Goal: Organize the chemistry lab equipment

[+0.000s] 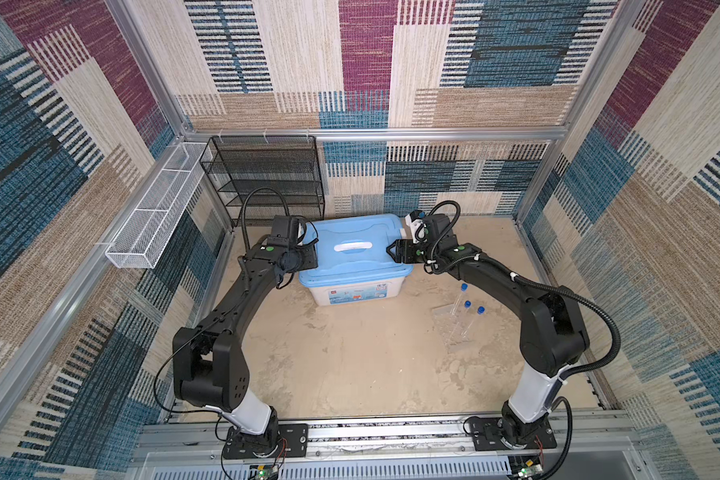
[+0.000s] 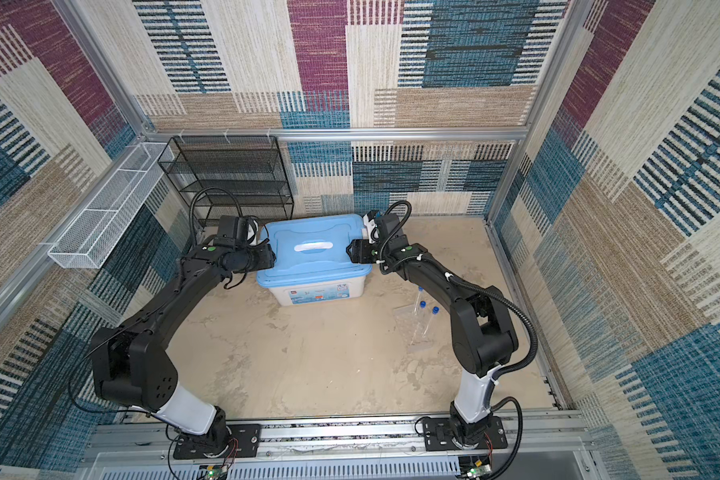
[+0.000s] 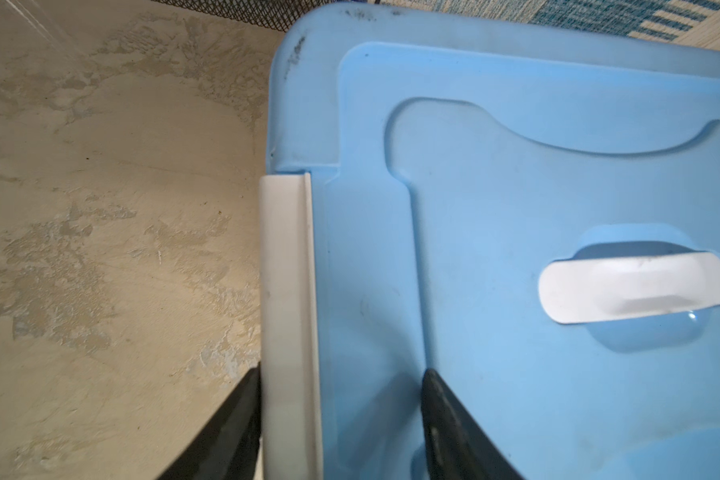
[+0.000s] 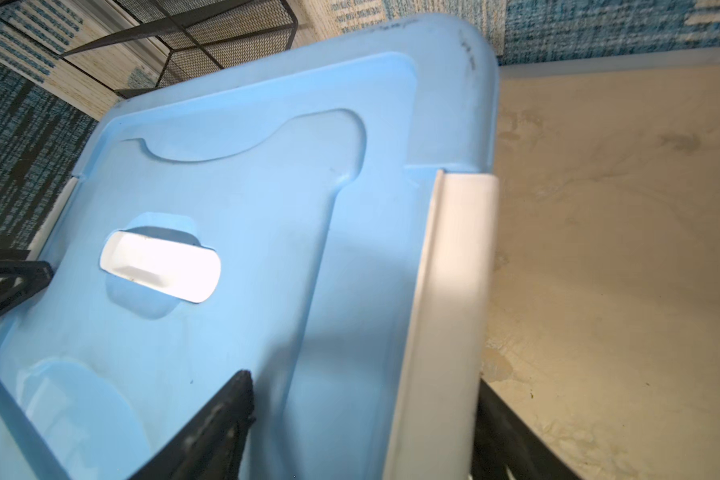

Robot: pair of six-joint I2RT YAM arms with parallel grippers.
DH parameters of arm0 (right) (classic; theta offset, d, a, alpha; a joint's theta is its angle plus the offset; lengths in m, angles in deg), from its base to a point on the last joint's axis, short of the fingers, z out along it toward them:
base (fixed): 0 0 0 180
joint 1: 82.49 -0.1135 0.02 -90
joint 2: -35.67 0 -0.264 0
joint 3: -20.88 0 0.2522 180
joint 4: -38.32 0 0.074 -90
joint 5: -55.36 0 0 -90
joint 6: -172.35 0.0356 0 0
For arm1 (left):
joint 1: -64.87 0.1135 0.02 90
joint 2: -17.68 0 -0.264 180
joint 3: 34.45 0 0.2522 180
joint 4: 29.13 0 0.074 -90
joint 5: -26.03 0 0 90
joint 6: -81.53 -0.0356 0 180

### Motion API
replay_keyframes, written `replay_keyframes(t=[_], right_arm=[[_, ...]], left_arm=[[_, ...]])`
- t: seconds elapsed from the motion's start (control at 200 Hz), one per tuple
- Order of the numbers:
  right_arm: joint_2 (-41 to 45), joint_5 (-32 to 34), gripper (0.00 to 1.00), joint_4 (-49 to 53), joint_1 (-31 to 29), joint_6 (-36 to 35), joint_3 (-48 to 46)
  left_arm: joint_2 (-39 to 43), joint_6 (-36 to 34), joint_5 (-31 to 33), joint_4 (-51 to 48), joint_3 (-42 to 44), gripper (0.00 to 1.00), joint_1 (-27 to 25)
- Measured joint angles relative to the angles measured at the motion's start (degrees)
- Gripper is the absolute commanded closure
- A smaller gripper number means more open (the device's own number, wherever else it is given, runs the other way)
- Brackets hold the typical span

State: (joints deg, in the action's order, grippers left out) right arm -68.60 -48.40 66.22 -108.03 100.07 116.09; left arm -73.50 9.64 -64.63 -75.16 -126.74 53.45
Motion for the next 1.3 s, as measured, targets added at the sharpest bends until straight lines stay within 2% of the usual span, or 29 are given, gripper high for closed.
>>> replay_keyframes(t=[0.18, 0.265, 0.371, 0.446, 0.526, 0.641, 0.861, 0.967, 1.072, 1.197, 1.297], right_arm=[[-0.3, 1.2, 0.23, -0.2, -0.3, 0.3, 0.5], [-0.3, 2.0, 0.21, 0.3, -0.4, 0.4, 0.9], [0.0, 3.4, 0.13, 1.2, -0.5, 0.5, 1.2], [0.7, 3.8, 0.08, 2.4, -0.3, 0.5, 1.1], [2.0, 3.9, 0.02, 3.8, -0.3, 0.0, 0.9], [5.0, 5.8, 0.01, 5.6, 0.0, 0.0, 0.6], [13.0, 9.0, 0.01, 6.6, 2.2, -0.2, 0.1], [18.6, 8.8, 0.01, 6.7, 5.4, -0.7, -2.8], [26.4, 8.3, 0.01, 5.8, 12.0, -0.6, -8.8], [34.1, 8.2, 0.01, 4.8, 20.6, -0.3, -15.5], [37.0, 7.3, 0.01, 4.5, 25.3, -0.1, -19.3]], left_arm=[[0.4, 1.4, 0.0, 1.3, 1.3, 0.41, 0.3], [0.4, 1.7, -1.5, 1.7, 1.4, 0.36, 1.0], [0.4, 1.7, -3.1, 1.8, 1.4, 0.27, 1.7], [0.5, 1.9, -5.9, 1.6, 1.1, 0.13, 2.5], [1.0, 1.9, -7.9, 0.7, -0.1, 0.07, 3.0], [2.8, 1.6, -8.7, -0.7, -1.8, 0.03, 4.3], [8.9, 1.4, -9.2, -2.7, -2.6, 0.03, 8.4], [13.4, 1.3, -10.0, -2.6, -0.2, 0.01, 10.6], [18.0, 1.4, -11.7, -2.0, 5.2, 0.01, 13.5], [19.8, 2.7, -12.7, -1.6, 10.8, 0.05, 18.8], [21.0, 3.6, -13.2, -1.2, 14.9, 0.09, 20.6]])
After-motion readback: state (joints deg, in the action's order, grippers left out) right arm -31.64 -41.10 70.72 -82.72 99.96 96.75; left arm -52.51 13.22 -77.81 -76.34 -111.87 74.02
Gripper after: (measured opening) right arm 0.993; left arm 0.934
